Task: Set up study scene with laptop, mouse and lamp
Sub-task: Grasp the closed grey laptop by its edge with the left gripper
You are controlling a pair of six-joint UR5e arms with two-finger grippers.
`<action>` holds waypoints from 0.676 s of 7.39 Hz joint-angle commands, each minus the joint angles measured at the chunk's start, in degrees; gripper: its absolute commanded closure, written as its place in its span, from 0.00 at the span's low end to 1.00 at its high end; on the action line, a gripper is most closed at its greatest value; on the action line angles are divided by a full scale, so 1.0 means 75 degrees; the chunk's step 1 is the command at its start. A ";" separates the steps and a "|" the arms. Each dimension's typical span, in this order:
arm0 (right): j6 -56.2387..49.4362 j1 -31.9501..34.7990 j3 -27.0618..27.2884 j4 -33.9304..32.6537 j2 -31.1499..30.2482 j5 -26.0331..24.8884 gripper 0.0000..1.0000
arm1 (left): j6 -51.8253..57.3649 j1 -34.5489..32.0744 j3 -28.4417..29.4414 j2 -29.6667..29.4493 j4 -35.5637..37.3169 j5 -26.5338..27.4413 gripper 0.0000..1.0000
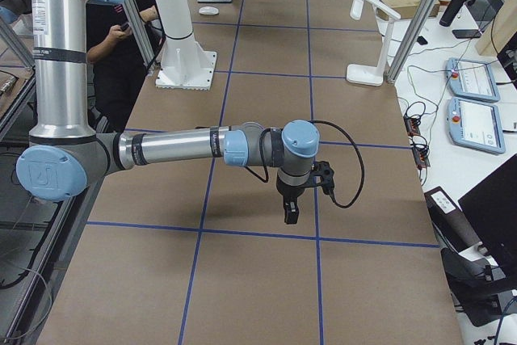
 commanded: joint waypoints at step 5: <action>0.0001 -0.0133 0.0001 0.0012 0.0064 0.0000 0.00 | 0.0439 -0.0001 0.0451 0.0001 -0.0435 0.0206 0.01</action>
